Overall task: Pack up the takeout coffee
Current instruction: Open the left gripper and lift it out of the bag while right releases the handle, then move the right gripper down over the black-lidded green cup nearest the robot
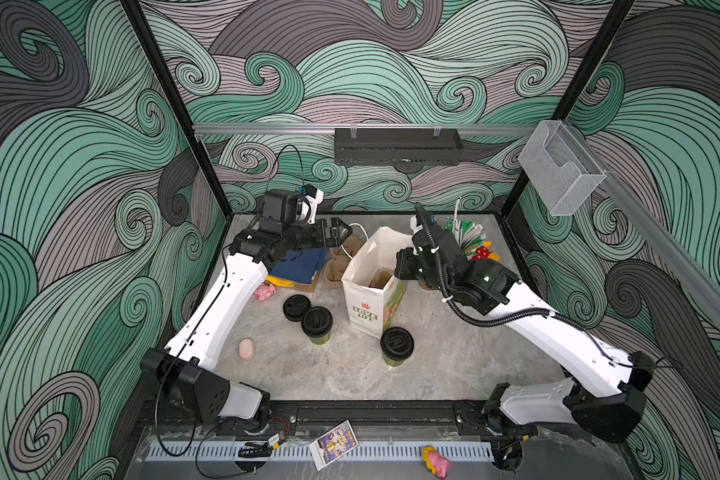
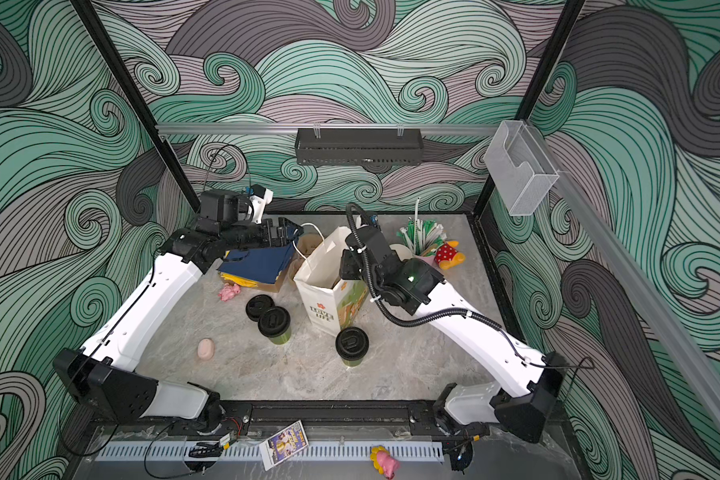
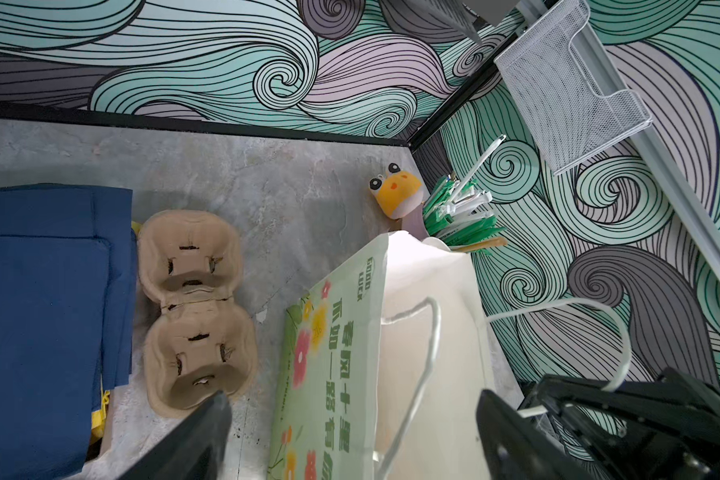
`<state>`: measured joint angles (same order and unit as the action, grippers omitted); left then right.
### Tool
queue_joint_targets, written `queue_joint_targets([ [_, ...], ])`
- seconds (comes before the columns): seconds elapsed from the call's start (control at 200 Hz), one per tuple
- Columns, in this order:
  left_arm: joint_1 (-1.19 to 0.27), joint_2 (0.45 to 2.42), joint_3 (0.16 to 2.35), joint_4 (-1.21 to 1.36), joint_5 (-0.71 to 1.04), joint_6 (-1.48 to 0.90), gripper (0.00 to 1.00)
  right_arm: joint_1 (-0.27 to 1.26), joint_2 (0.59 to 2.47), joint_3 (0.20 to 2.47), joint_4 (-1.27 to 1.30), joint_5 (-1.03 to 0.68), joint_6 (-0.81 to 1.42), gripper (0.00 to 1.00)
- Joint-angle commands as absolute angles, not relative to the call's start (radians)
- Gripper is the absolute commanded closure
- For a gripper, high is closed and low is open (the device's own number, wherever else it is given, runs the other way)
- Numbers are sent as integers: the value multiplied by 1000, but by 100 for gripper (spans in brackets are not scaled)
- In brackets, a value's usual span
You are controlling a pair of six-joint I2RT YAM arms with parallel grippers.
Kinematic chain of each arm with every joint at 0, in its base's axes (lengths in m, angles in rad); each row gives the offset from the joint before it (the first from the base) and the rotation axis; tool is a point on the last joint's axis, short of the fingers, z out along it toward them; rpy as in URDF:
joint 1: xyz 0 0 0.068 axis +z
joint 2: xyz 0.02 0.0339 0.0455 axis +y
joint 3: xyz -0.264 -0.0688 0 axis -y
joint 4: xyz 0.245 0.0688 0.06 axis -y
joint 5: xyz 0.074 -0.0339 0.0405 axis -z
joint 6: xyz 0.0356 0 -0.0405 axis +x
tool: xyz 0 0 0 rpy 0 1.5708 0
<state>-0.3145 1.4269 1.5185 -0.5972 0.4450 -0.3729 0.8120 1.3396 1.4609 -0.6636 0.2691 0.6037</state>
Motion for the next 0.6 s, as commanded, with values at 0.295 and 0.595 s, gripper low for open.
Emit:
queue_joint_targets([
  [0.295, -310, 1557, 1618, -533, 626, -392, 22, 662, 1353, 1454, -605, 79, 511, 100],
  [0.595, -314, 1585, 1625, -490, 676, -445, 61, 582, 1362, 1446, -622, 24, 484, 100],
])
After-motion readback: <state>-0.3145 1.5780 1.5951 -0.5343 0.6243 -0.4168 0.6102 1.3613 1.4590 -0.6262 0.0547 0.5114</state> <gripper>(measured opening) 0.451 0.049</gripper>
